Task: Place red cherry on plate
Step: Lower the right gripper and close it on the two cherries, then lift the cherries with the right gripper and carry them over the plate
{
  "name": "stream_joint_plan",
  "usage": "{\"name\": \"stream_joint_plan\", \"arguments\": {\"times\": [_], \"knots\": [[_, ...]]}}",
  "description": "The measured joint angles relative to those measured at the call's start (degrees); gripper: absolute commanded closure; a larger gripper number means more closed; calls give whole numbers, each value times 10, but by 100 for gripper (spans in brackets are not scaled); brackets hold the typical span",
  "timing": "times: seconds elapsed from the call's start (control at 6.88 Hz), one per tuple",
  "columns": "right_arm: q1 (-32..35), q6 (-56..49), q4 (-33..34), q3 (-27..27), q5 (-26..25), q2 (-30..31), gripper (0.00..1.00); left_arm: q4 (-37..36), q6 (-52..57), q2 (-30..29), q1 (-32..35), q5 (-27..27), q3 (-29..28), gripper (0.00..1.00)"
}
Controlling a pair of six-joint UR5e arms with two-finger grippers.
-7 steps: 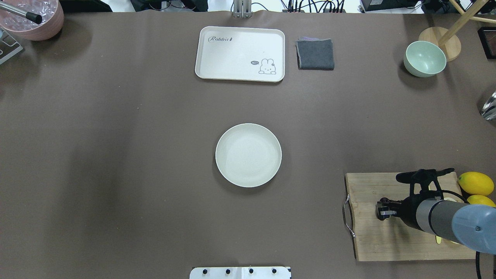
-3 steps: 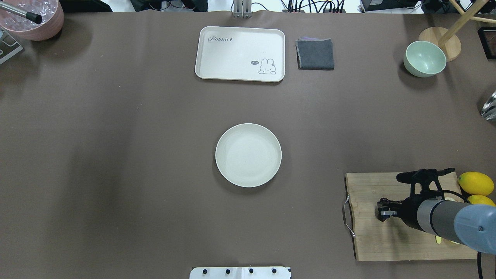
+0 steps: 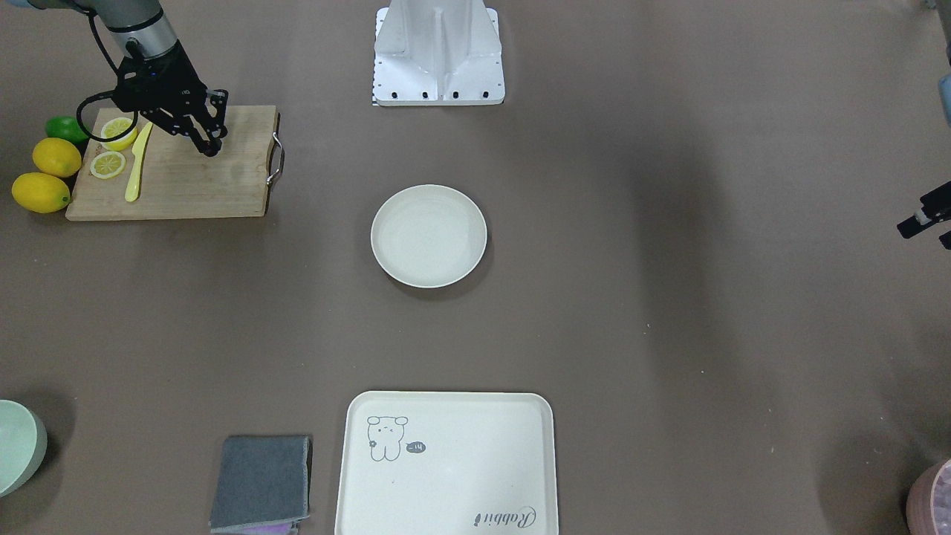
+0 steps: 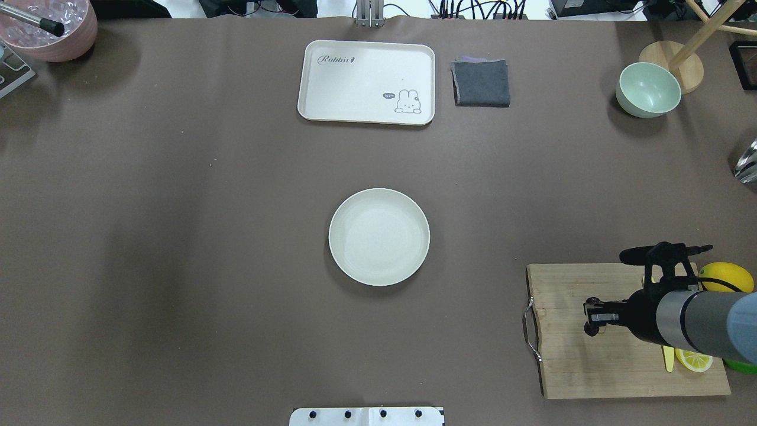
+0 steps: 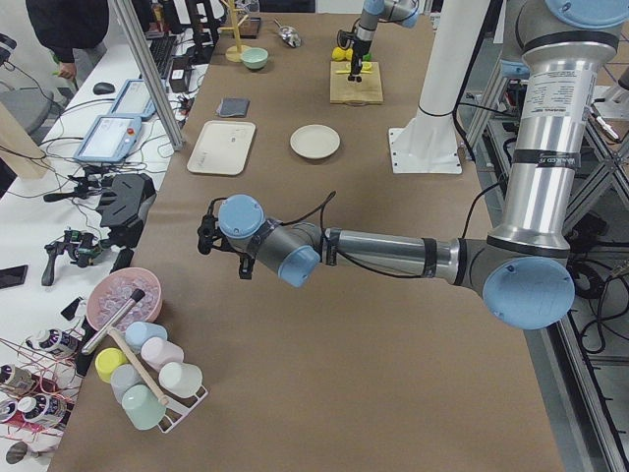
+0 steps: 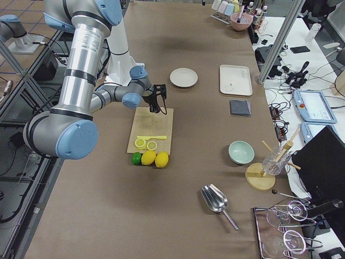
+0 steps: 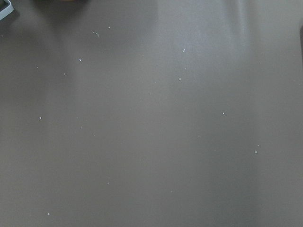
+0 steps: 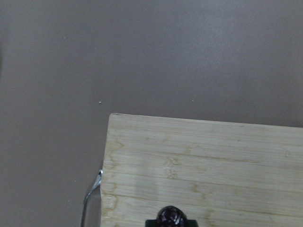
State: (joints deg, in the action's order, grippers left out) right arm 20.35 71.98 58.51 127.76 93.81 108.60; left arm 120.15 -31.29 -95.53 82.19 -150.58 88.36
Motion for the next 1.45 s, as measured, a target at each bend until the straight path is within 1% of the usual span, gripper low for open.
{"name": "stream_joint_plan", "arguments": {"times": [0.29,0.44,0.58,0.73,0.87,1.02,1.16,1.31,1.45], "knots": [[83,-32,71,55,94,-11,100,1,0,1,0,-1,0,1],[129,-53,113,72,145,-30,100,1,0,2,0,-2,1,1],[173,-77,176,84,190,-67,100,1,0,3,0,-2,1,1],[207,-100,270,94,220,-131,100,1,0,4,0,-2,1,1],[225,-115,397,100,232,-227,100,1,0,3,0,-2,1,1],[229,-122,516,93,234,-331,100,1,0,2,0,-1,0,1],[221,-124,600,65,227,-426,100,0,0,1,0,0,-1,1],[205,-124,635,16,208,-497,100,0,0,1,-1,0,-1,1],[192,-125,645,-45,189,-555,100,0,0,0,-1,1,-1,1]]}}
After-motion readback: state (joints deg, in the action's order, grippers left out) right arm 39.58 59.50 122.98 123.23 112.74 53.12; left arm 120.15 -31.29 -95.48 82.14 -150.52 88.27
